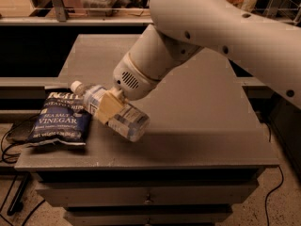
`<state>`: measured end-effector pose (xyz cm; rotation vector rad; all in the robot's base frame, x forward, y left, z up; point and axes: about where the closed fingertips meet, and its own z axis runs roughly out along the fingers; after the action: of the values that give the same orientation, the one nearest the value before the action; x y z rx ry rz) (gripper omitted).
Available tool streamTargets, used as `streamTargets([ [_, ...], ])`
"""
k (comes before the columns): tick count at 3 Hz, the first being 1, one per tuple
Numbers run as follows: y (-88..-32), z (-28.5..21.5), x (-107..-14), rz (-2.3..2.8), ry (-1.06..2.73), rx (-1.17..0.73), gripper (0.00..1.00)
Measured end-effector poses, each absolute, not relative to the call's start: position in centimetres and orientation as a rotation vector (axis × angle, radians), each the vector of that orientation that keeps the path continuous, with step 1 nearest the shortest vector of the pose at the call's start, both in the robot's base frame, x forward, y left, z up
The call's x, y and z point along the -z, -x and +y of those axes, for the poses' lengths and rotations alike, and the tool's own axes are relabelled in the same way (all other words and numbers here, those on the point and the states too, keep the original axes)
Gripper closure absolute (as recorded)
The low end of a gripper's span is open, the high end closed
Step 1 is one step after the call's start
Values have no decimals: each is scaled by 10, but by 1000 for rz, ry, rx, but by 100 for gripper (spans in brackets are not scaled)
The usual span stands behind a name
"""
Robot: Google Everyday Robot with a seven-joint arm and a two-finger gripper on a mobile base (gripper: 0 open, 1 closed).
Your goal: Move blue plastic bottle near blue chip bag
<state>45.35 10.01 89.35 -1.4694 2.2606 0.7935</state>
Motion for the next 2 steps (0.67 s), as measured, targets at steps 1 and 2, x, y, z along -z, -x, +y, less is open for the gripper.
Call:
streamTargets([
  [1,-453,123,-889,2245,1516,-809,35],
  [2,-455,134,-886,2240,1550,-797,12],
])
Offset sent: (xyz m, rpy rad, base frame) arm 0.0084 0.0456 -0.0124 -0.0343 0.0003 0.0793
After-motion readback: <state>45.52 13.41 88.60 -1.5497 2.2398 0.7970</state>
